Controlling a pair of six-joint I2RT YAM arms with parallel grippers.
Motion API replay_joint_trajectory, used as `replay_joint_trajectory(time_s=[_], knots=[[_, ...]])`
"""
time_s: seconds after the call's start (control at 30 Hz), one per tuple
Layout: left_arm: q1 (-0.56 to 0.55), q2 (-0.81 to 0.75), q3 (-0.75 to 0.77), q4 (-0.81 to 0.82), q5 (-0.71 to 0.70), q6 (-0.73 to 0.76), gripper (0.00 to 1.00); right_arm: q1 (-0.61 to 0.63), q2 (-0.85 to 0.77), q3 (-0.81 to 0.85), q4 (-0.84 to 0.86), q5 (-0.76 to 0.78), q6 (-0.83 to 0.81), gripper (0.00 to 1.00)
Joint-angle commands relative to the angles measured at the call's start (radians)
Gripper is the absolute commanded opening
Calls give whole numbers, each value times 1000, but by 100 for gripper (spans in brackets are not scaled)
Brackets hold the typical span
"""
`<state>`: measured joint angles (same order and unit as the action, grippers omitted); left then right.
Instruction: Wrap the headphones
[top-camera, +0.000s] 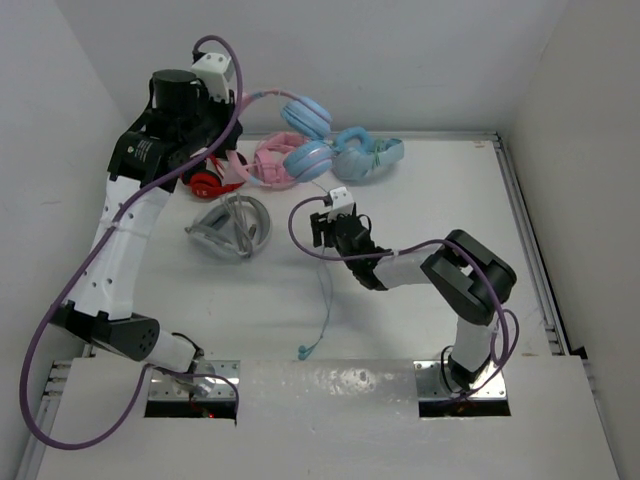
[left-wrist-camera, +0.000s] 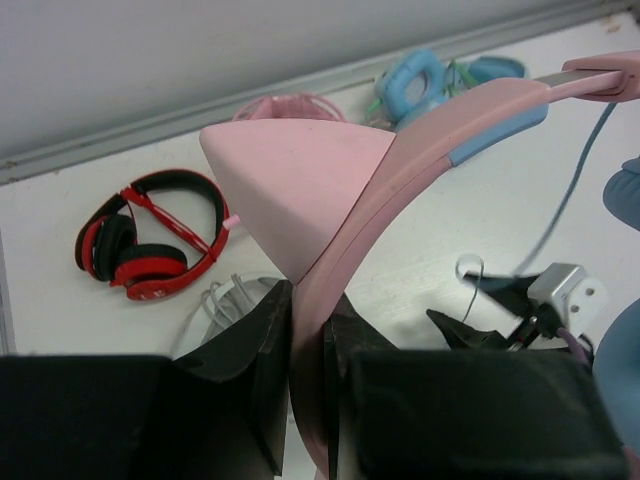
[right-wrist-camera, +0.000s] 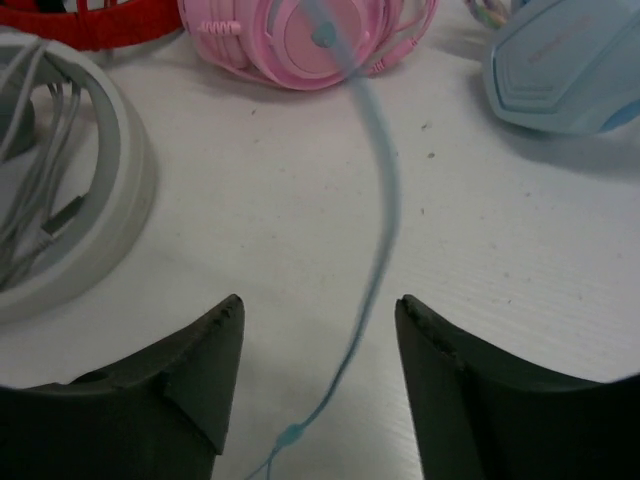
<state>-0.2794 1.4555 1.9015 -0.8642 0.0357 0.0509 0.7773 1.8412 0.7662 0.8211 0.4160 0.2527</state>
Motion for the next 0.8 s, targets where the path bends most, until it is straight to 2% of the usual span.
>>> replay_joint_trajectory(time_s=[0.0,0.03,0.17,0.4,0.43,0.47,0.53,0.57,0.7,0.77], knots=[[8,-53,80,103,-14,-97,0,2,-8,4,-65,75,157,58],[8,-58,82,105,-17,-108,0,2,-22,-23,-65,81,216,58],[8,-50,93,94,0,-154,0,2,-23,-130,32,15,272,65],[8,-27,99,120,-16,-163,0,2,81,-41,52,-68,299,63],[8,-27,91,123,-22,-163,0,2,90,-36,50,-65,312,59],[8,-27,88,132,-31,-163,0,4,99,-33,46,-59,319,43],[9,-26,84,137,-52,-163,0,2,98,-48,50,-34,347,18],[11,-24,82,142,-65,-167,0,2,96,-59,65,-28,355,0],[78,8,91,159,-14,-213,0,7,58,-122,81,-100,320,0],[120,35,100,188,12,-266,0,22,47,-128,29,-222,290,0]])
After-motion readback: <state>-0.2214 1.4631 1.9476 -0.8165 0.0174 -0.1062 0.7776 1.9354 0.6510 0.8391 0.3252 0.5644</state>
